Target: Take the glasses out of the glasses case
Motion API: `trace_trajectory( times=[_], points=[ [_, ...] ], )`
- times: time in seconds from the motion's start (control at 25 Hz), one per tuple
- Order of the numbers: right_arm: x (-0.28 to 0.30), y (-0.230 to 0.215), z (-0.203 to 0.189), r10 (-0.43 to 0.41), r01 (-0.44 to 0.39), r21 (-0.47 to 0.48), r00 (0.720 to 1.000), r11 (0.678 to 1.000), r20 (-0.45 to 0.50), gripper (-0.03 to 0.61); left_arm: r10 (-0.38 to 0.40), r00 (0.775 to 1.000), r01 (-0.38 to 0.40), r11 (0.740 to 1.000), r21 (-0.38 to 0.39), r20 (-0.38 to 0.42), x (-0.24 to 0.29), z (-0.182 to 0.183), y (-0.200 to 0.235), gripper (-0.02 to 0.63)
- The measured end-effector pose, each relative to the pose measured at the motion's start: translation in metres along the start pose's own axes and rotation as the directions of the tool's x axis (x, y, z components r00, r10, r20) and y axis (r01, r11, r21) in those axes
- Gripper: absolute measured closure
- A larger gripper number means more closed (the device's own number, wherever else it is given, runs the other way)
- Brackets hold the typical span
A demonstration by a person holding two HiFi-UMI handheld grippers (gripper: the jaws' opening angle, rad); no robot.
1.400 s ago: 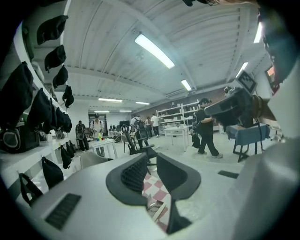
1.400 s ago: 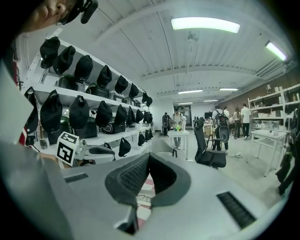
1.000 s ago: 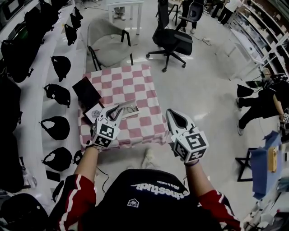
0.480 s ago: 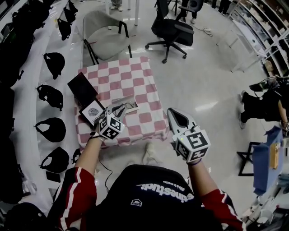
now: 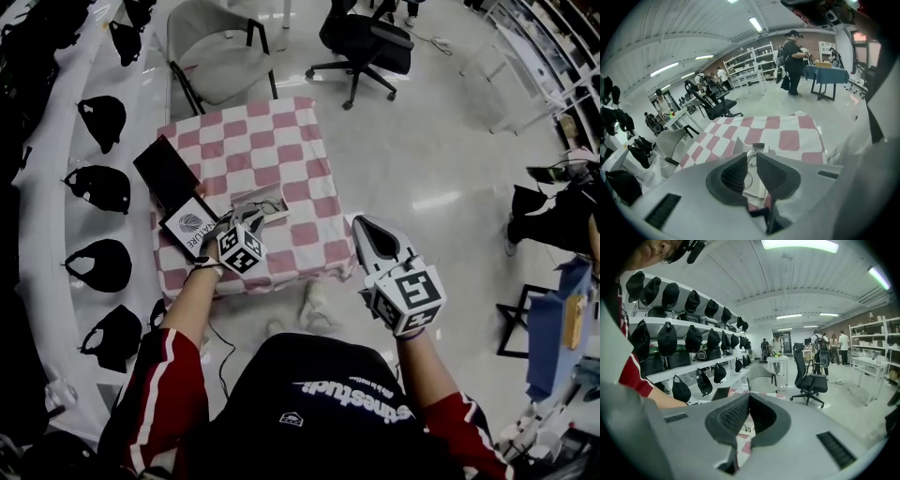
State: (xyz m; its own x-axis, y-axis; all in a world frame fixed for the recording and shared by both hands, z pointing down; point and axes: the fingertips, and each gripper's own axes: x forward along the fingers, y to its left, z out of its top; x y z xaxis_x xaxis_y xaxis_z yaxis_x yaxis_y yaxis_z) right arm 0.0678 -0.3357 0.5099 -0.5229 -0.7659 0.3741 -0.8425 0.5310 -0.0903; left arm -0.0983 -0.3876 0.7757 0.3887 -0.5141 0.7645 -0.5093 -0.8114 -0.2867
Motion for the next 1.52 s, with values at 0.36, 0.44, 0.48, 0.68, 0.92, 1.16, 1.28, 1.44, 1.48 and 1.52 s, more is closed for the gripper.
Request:
trace_trajectory(
  times=[0.36, 0.44, 0.48, 0.68, 0.92, 1.16, 1.28, 1.44, 1.48, 1.52],
  points=[
    [0.01, -0.013, -0.016, 0.013, -0.012, 0.011, 0.999, 1.0, -0.048, 0.577, -0.031, 0.994, 0.031, 1.0, 0.0, -0.109, 0.048, -0.024, 0.008, 0.558],
    [0.013, -0.018, -0.019, 0.014, -0.014, 0.01, 0.998, 1.0, -0.056, 0.577, -0.037, 0.991, 0.036, 0.999, -0.005, -0.128, 0.055, -0.029, 0.01, 0.558],
    [0.014, -0.02, -0.02, 0.014, -0.013, 0.012, 0.998, 1.0, -0.06, 0.577, -0.04, 0.99, 0.04, 0.999, -0.008, -0.137, 0.059, -0.031, 0.01, 0.558],
    [0.019, -0.027, -0.027, 0.019, -0.017, 0.028, 0.997, 0.999, -0.076, 0.577, -0.049, 0.978, 0.052, 0.999, 0.008, -0.201, 0.08, -0.048, 0.011, 0.56],
    [0.022, -0.035, -0.042, 0.02, -0.014, 0.053, 0.995, 0.999, -0.102, 0.577, -0.055, 0.97, 0.064, 0.998, 0.029, -0.235, 0.095, -0.053, 0.015, 0.56],
    [0.025, -0.042, -0.047, 0.021, -0.013, 0.072, 0.994, 0.997, -0.108, 0.577, -0.068, 0.955, 0.084, 0.995, 0.044, -0.289, 0.106, -0.061, 0.017, 0.558],
    [0.023, -0.045, -0.051, 0.02, -0.01, 0.08, 0.993, 0.997, -0.118, 0.577, -0.07, 0.953, 0.086, 0.995, 0.044, -0.294, 0.109, -0.061, 0.016, 0.56],
    [0.021, -0.052, -0.058, 0.015, -0.002, 0.101, 0.992, 0.995, -0.126, 0.577, -0.082, 0.947, 0.103, 0.993, 0.05, -0.31, 0.113, -0.063, 0.016, 0.56],
    [0.021, -0.053, -0.059, 0.014, -0.001, 0.107, 0.992, 0.994, -0.126, 0.577, -0.087, 0.945, 0.109, 0.993, 0.055, -0.314, 0.113, -0.063, 0.015, 0.56],
    [0.021, -0.053, -0.059, 0.014, 0.0, 0.111, 0.992, 0.994, -0.125, 0.577, -0.091, 0.944, 0.116, 0.991, 0.062, -0.318, 0.114, -0.063, 0.015, 0.563]
  ],
)
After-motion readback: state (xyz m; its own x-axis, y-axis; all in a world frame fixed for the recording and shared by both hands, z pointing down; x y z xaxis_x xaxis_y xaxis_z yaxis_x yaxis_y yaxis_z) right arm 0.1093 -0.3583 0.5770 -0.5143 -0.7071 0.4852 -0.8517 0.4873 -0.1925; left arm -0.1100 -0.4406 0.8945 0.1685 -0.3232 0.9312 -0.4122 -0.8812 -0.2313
